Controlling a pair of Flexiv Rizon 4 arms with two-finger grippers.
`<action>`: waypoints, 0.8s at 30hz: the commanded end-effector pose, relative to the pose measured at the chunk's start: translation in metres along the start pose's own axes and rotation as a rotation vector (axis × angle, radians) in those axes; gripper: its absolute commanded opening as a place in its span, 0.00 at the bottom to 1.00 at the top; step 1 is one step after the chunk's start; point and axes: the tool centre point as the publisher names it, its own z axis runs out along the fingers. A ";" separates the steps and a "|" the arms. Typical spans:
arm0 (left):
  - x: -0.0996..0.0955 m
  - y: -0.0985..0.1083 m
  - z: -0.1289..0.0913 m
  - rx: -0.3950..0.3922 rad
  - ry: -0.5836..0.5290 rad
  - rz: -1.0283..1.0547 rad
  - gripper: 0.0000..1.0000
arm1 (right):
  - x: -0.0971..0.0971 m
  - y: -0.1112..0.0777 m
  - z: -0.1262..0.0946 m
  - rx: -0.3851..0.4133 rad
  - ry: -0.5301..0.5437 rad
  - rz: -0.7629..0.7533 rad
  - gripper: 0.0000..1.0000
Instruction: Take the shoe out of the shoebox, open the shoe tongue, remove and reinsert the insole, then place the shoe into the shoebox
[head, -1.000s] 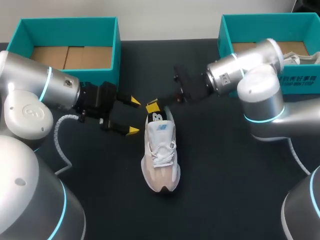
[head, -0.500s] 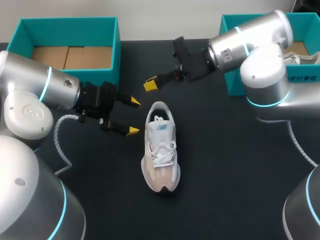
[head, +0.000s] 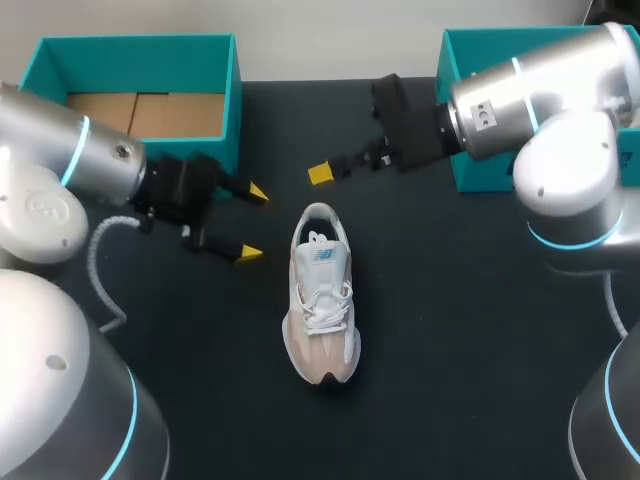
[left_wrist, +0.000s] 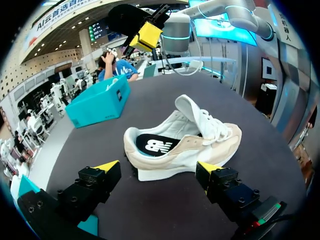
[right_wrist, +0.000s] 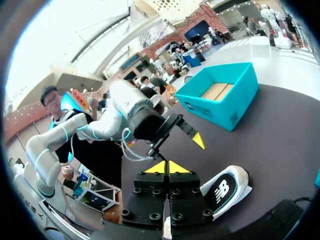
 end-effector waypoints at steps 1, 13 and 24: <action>-0.004 -0.005 -0.040 0.000 0.036 0.017 1.00 | 0.003 -0.004 0.001 -0.009 -0.046 0.001 0.00; -0.042 0.006 -0.089 -0.091 0.032 0.085 1.00 | -0.001 -0.010 0.009 -0.005 -0.159 0.082 0.00; -0.054 0.010 -0.112 -0.050 0.121 0.069 1.00 | -0.011 -0.019 0.026 0.224 -0.469 0.271 0.00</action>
